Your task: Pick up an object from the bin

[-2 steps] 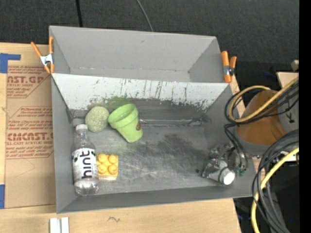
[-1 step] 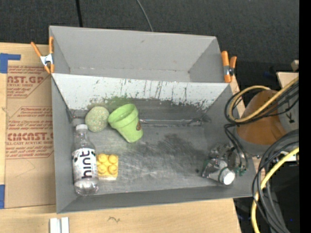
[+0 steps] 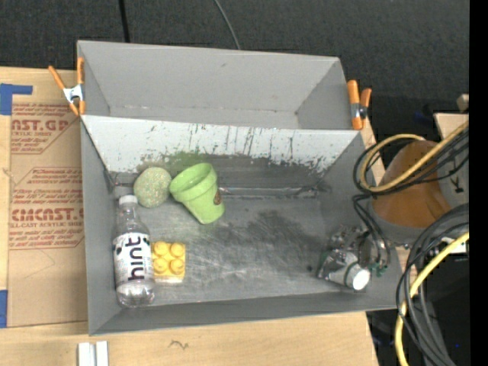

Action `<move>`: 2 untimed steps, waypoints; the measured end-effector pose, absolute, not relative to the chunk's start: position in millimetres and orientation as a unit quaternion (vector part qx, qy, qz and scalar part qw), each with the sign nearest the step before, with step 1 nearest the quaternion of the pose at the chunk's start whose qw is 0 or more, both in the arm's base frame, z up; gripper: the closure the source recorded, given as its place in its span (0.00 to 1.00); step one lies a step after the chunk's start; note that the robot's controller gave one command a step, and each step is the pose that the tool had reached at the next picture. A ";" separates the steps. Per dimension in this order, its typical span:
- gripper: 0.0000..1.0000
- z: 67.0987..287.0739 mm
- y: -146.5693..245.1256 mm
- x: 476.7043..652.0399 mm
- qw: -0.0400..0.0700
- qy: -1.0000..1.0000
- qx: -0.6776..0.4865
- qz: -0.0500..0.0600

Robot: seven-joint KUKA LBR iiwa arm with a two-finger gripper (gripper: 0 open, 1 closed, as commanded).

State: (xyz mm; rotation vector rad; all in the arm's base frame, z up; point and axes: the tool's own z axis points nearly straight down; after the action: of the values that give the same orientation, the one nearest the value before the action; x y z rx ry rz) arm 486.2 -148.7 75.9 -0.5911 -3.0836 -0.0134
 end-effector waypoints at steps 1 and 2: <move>1.00 95.1 -149.9 483.1 0.004 -0.982 -0.188 -0.002; 1.00 113.5 -151.4 485.1 0.000 -0.982 -0.189 0.000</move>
Offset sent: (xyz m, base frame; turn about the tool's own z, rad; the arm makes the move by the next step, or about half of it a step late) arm 0.0000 0.0000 0.0479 0.0000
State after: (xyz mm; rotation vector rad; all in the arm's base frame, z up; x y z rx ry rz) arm 485.1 -151.4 113.5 -0.5947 -3.0852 -0.0012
